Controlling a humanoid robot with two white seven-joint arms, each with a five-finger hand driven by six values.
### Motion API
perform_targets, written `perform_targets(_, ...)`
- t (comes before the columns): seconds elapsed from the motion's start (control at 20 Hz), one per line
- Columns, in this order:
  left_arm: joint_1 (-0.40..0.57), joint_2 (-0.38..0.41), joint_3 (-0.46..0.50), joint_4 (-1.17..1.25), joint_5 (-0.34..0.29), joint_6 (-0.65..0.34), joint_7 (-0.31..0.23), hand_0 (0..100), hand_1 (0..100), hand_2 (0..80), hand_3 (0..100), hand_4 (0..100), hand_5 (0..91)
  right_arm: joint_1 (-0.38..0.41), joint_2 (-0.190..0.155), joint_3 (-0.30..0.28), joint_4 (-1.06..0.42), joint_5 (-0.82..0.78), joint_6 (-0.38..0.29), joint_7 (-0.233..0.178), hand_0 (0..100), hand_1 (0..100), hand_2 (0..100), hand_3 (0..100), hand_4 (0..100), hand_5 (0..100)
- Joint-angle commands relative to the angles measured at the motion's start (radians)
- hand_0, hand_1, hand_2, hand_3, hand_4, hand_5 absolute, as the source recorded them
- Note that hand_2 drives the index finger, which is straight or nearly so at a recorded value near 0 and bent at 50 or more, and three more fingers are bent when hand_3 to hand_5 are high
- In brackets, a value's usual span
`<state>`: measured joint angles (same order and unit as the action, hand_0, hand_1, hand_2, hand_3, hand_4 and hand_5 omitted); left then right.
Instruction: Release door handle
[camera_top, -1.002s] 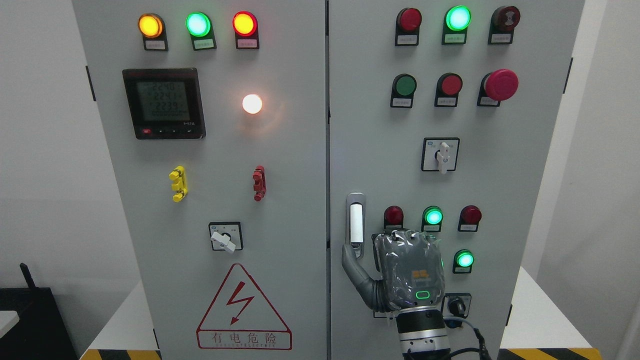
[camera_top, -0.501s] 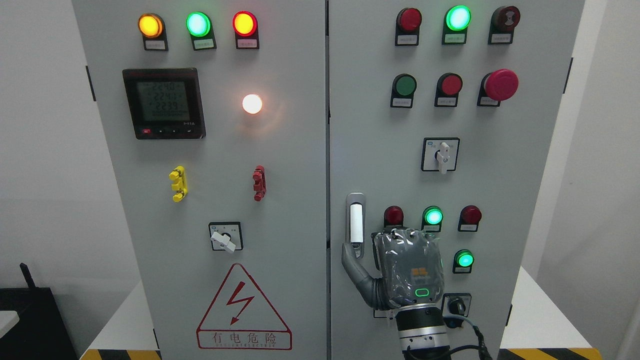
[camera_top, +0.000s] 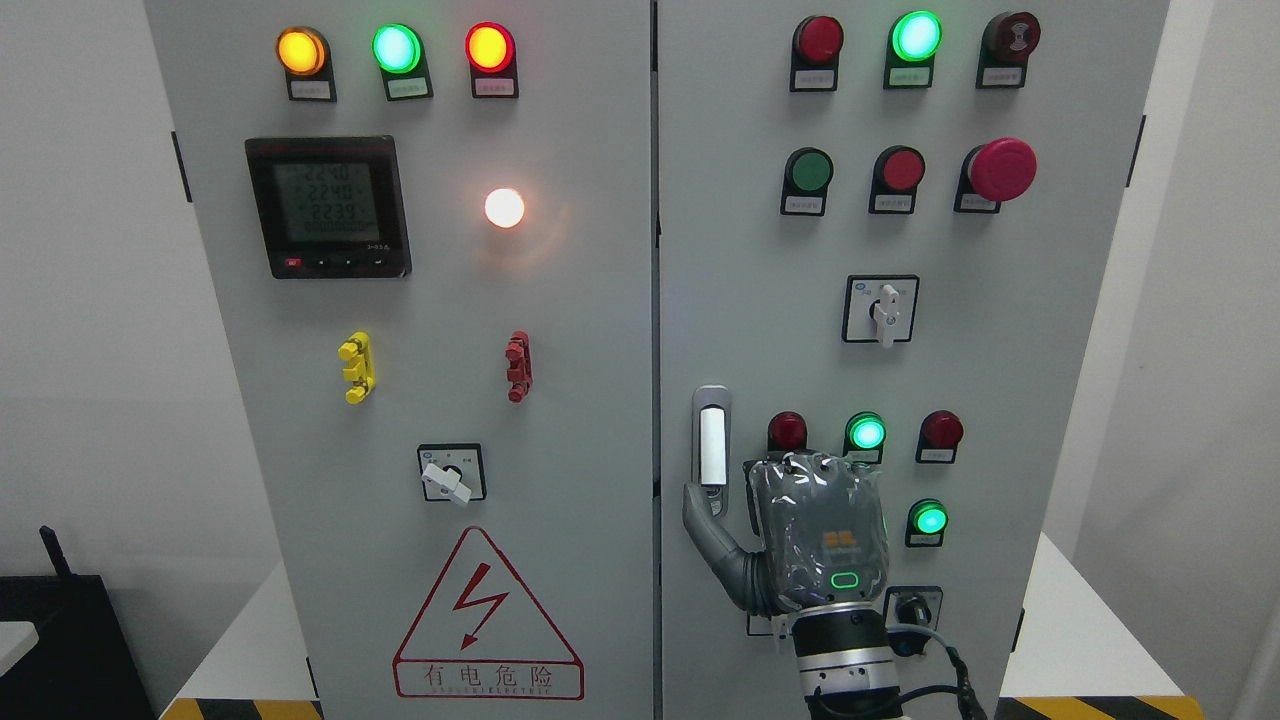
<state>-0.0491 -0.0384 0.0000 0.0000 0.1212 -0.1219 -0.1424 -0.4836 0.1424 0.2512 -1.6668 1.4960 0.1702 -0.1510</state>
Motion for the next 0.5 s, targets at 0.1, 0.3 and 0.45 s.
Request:
perform_targets(0.1, 0.000, -0.001, 0.011, 0.017, 0.000, 0.001, 0.000, 12, 39, 0.0, 0, 0, 0.0, -0.003, 0.000, -0.001, 0.001, 0.000, 0.000, -0.001, 38, 6, 99, 100, 99, 97)
perform_targets(0.3, 0.000, 0.000, 0.011, 0.017, 0.000, 0.001, 0.000, 12, 39, 0.0, 0, 0, 0.0, -0.003, 0.000, -0.003, 0.001, -0.002, 0.000, -0.001, 39, 7, 99, 100, 100, 97)
perform_targets(0.45, 0.000, 0.000, 0.011, 0.017, 0.000, -0.001, 0.000, 12, 39, 0.0, 0, 0, 0.0, -0.003, 0.000, -0.004, 0.001, -0.002, 0.000, -0.001, 39, 7, 99, 100, 100, 97)
